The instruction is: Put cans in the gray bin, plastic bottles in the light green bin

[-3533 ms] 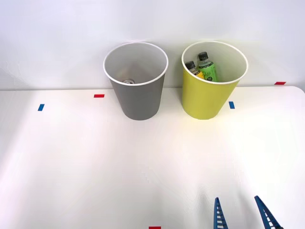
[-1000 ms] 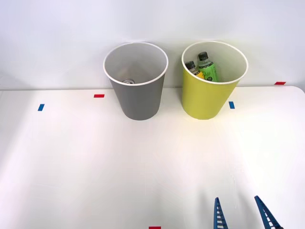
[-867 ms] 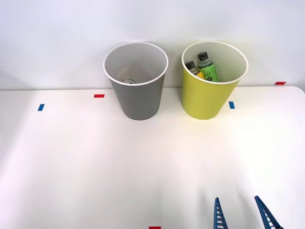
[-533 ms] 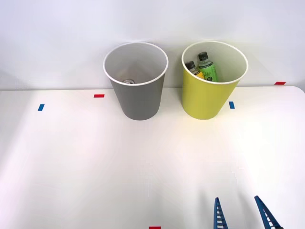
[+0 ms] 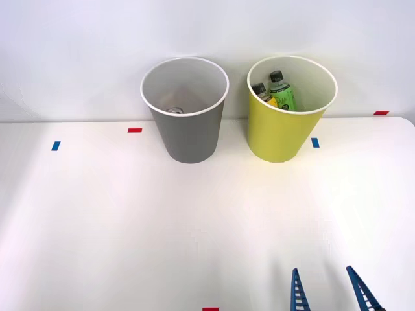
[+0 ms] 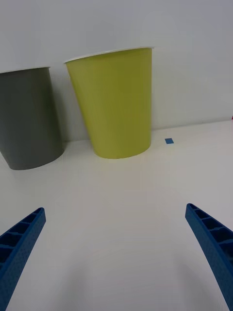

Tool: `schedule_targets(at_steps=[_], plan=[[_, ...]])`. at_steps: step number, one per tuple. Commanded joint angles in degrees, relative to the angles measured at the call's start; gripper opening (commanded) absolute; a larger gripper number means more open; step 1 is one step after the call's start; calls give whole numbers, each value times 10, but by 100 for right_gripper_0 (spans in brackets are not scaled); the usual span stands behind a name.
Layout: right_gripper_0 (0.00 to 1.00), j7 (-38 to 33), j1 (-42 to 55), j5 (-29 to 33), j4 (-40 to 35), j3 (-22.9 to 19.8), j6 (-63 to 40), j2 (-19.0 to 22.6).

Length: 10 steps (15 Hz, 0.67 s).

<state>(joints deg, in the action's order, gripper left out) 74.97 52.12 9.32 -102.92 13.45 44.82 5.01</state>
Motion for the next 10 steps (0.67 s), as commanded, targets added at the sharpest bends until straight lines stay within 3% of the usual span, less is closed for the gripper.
schedule_targets(at_steps=[1, 10], plan=[[100, 0, 0, 0, 0, 0, 0, 0], [100, 0, 0, 0, 0, 0, 0, 0]])
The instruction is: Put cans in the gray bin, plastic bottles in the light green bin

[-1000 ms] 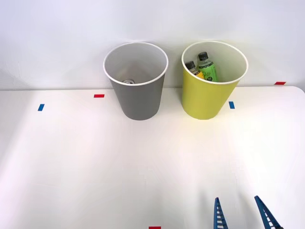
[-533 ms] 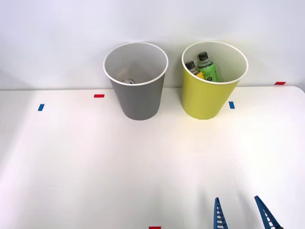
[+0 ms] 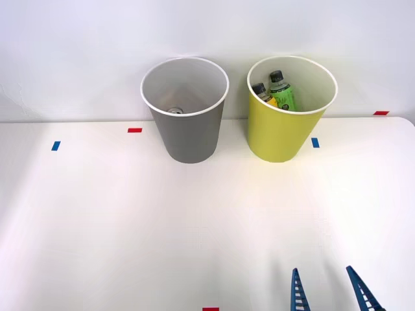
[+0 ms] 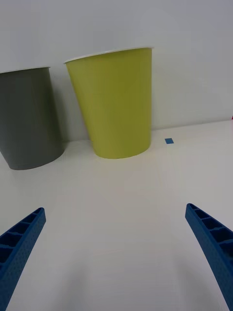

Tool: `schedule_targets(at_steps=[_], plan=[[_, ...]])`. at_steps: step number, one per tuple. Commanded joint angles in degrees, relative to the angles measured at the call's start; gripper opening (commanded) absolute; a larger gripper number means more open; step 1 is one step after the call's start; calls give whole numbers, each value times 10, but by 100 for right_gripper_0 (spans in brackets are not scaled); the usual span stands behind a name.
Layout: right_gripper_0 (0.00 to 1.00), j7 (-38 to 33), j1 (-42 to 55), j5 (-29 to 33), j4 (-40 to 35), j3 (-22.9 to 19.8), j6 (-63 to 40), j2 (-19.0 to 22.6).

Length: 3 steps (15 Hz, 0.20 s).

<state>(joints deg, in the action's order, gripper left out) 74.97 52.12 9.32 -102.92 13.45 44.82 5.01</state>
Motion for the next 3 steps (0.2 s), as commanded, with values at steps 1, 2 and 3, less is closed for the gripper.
schedule_targets(at_steps=[1, 2, 3], plan=[[100, 0, 0, 0, 0, 0, 0, 0], [100, 0, 0, 0, 0, 0, 0, 0], [100, 0, 0, 0, 0, 0, 0, 0]])
